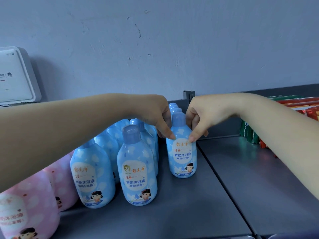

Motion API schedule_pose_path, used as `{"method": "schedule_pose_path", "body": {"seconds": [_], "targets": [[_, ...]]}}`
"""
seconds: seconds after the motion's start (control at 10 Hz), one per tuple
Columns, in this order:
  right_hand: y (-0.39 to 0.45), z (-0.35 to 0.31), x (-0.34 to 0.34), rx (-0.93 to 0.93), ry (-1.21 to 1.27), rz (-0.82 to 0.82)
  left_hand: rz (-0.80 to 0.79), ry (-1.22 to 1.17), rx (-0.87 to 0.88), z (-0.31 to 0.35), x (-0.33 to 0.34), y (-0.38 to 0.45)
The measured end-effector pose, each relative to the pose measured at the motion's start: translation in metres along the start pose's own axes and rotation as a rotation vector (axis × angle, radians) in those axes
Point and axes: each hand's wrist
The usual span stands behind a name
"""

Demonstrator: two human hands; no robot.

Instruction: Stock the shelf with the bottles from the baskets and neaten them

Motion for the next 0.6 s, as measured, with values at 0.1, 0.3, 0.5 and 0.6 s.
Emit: {"method": "schedule_pose_path", "body": {"seconds": [0.1, 0.3, 0.5, 0.6], "targets": [[0.000, 0.001, 0.001, -0.008, 0.006, 0.007, -0.002, 0.012, 0.003, -0.001, 0.000, 0.000], [0.001, 0.002, -0.001, -0.017, -0.013, -0.009, 0.004, -0.019, -0.001, -0.001, 0.002, -0.003], [-0.002, 0.000, -0.007, -0.008, -0.035, -0.024, 0.104, -0.043, 0.002, -0.009, -0.009, -0.012], [-0.009, 0.001, -0.017, 0.074, -0.082, 0.166, 0.290, -0.056, -0.038, -0.015, -0.020, -0.030]]}}
Point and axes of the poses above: each hand's wrist, its own y-axis towards the middle knuckle, its own x-axis out of the palm, z = x × y, and after that the axes turned 5 degrees about y, right-handed
